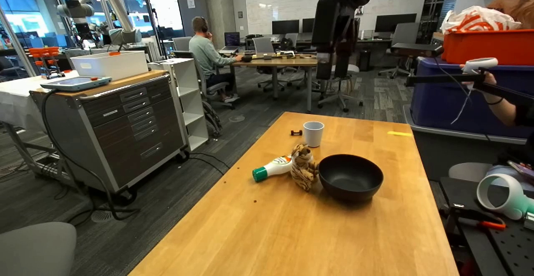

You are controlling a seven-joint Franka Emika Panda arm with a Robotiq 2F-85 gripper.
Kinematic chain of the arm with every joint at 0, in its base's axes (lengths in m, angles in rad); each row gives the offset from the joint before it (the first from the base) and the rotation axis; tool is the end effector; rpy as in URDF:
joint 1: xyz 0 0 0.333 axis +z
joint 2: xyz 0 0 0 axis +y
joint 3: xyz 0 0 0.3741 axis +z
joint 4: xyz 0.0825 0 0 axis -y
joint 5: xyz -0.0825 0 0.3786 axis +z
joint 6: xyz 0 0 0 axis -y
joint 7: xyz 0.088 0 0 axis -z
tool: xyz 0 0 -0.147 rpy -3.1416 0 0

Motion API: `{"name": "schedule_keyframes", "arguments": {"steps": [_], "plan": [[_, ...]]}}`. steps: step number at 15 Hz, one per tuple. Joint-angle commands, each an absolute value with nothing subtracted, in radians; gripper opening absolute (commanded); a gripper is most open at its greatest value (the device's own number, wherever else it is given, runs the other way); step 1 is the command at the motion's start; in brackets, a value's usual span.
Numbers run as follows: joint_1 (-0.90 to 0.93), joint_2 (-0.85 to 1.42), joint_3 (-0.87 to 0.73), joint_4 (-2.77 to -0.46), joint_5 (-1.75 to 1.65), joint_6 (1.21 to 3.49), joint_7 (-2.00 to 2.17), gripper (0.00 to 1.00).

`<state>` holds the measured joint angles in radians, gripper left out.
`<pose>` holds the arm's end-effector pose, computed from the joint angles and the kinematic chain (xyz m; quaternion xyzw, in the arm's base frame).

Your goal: Pick up the toy and put it in the bowl

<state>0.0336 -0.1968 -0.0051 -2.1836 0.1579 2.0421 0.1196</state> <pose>0.4833 0.0280 0.4976 -0.9939 0.0792 -0.0222 0.0736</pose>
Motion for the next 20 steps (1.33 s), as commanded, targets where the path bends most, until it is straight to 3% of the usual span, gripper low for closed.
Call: {"name": "schedule_keyframes", "arguments": {"steps": [1,20], "plan": [[0.007,-0.087,0.007,-2.100,0.089,2.073,0.201,1.00],[-0.040,0.278,-0.073,-1.902,0.002,2.182,0.206,1.00]]}}
